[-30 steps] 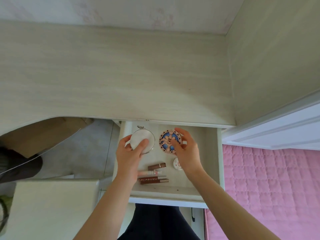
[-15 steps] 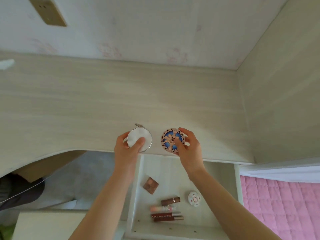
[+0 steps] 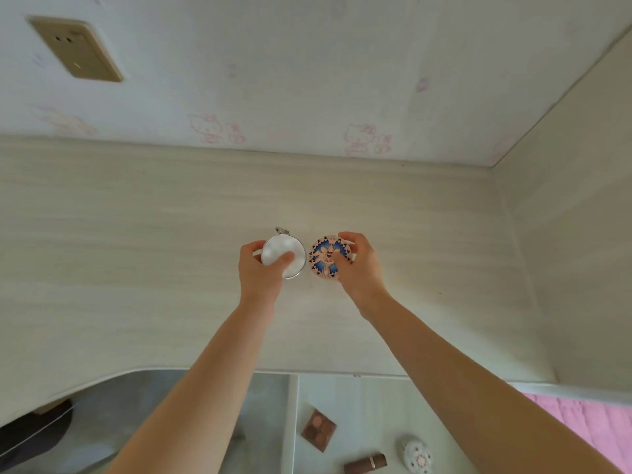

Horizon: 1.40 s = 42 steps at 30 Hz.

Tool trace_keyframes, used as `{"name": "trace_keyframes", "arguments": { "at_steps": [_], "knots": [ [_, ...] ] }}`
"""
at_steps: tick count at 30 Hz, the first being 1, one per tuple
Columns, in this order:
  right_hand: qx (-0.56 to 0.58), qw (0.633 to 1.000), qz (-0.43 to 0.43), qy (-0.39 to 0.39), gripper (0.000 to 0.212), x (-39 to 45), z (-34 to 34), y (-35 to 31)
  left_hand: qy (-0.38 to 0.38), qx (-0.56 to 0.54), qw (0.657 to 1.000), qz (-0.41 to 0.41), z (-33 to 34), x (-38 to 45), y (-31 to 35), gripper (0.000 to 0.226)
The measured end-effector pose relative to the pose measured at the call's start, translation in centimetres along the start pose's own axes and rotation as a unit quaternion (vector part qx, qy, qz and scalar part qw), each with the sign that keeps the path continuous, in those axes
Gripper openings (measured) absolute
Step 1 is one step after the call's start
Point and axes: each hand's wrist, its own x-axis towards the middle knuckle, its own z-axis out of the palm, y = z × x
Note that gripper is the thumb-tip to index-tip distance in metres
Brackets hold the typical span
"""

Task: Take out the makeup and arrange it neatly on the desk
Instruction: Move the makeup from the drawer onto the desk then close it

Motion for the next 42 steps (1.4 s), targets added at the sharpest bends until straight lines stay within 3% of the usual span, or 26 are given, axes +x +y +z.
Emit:
{"name": "trace_keyframes", "arguments": {
  "at_steps": [10, 17, 24, 31, 36, 38, 42],
  "knots": [
    [-0.045, 0.999, 0.006, -0.009, 0.037, 3.1, 2.1, 0.7, -0.005, 0.055, 0.998, -0.002, 0.2, 2.8, -0.9, 0.046],
    [-0.144, 0.989, -0.046, -0.009, 0.042, 3.1, 2.3, 1.8, 0.009, 0.154, 0.986, 0.058, -0.5, 2.6, -2.0, 0.043],
    [-0.246, 0.965, -0.090, -0.009, 0.045, 2.6, 2.2, 2.3, 0.036, 0.314, 0.942, 0.114, -0.6, 2.4, -2.7, 0.051],
    [-0.329, 0.936, -0.123, -0.006, 0.046, 2.5, 1.6, 3.0, 0.029, 0.374, 0.918, 0.130, -0.8, 2.8, -3.4, 0.055],
    [-0.381, 0.906, -0.182, 0.000, 0.049, 2.1, 1.1, 3.6, 0.042, 0.394, 0.899, 0.188, -0.7, 1.4, -3.9, 0.061],
    [-0.400, 0.891, -0.216, 0.010, 0.052, 1.6, 1.1, 3.7, 0.024, 0.404, 0.878, 0.255, -1.1, 0.7, -4.4, 0.062],
    [-0.447, 0.842, -0.303, -0.001, 0.051, 0.4, 1.5, 4.5, -0.051, 0.479, 0.791, 0.377, -1.5, 0.2, -5.7, 0.056]
  ]
}}
